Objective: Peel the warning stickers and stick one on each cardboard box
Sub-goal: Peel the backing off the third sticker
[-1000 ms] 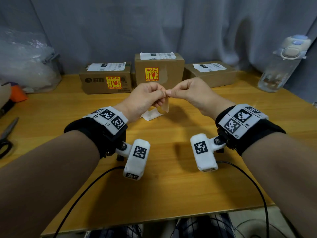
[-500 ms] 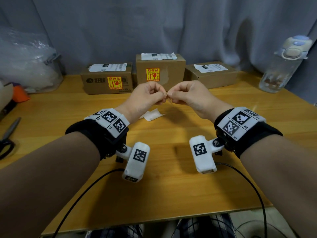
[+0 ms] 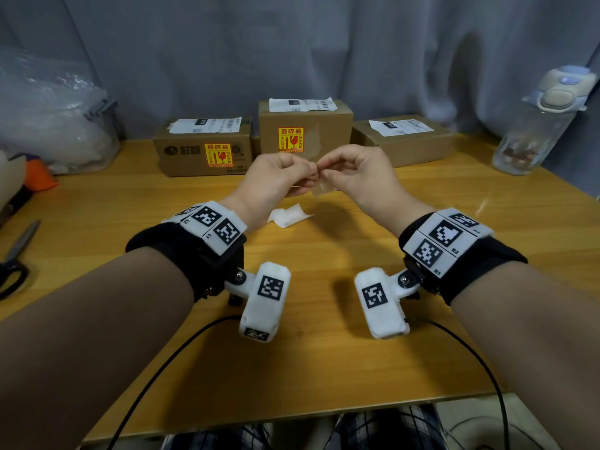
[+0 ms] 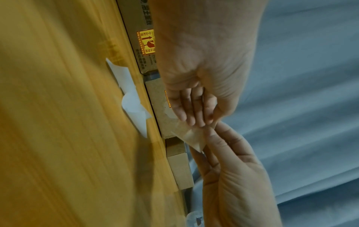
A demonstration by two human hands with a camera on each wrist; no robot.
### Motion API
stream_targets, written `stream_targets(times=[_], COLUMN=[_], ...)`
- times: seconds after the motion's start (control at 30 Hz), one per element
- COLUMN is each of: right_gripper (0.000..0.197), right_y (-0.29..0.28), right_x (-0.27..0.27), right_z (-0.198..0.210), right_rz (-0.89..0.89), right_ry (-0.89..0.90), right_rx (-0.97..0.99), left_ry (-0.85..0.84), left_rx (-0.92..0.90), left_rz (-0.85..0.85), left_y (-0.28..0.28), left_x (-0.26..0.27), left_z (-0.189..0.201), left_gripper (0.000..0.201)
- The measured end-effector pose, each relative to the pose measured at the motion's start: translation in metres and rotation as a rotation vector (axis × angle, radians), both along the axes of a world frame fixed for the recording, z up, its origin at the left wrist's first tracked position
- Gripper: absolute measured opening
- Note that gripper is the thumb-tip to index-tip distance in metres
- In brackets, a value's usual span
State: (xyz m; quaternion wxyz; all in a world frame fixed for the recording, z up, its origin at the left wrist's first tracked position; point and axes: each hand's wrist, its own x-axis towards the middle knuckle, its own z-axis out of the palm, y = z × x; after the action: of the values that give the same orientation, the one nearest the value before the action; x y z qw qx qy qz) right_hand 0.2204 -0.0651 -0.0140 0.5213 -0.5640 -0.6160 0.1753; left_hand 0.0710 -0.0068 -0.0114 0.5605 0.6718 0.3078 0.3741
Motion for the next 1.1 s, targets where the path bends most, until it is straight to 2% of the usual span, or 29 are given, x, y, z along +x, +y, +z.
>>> stream_targets(times=[0.13, 0.4, 0.77, 0.93, 1.1], right_gripper=[0.019, 0.022, 0.021, 0.017, 0.009], right_y=[0.001, 0.005, 0.005, 0.003, -0.004], right_x=[0.001, 0.001, 0.000, -0.004, -0.010], right_z=[0.002, 0.003, 0.002, 0.003, 0.006], right_rz=[-0.006, -0.033, -0.021, -0.023, 0.021], right_ry=[-0.097, -0.137, -0.095, -0.061, 0.118], right_rx=[0.047, 0.093, 0.098, 0.077, -0.012], left_ry=[-0.025, -0.074, -0.112, -0.083, 0.021], left_rx=[-0.092, -0.165, -0.187, -0.144, 0.058], left_rz=[0.008, 0.028, 0.042, 0.050, 0.030], left_y=[0.000, -0.005, -0.006, -0.006, -0.004], left_x=[0.000, 0.003, 0.004, 0.005, 0.003], left_z=[0.000, 0.004, 0.004, 0.004, 0.004], left_gripper=[0.013, 0.010, 0.010, 0.011, 0.017])
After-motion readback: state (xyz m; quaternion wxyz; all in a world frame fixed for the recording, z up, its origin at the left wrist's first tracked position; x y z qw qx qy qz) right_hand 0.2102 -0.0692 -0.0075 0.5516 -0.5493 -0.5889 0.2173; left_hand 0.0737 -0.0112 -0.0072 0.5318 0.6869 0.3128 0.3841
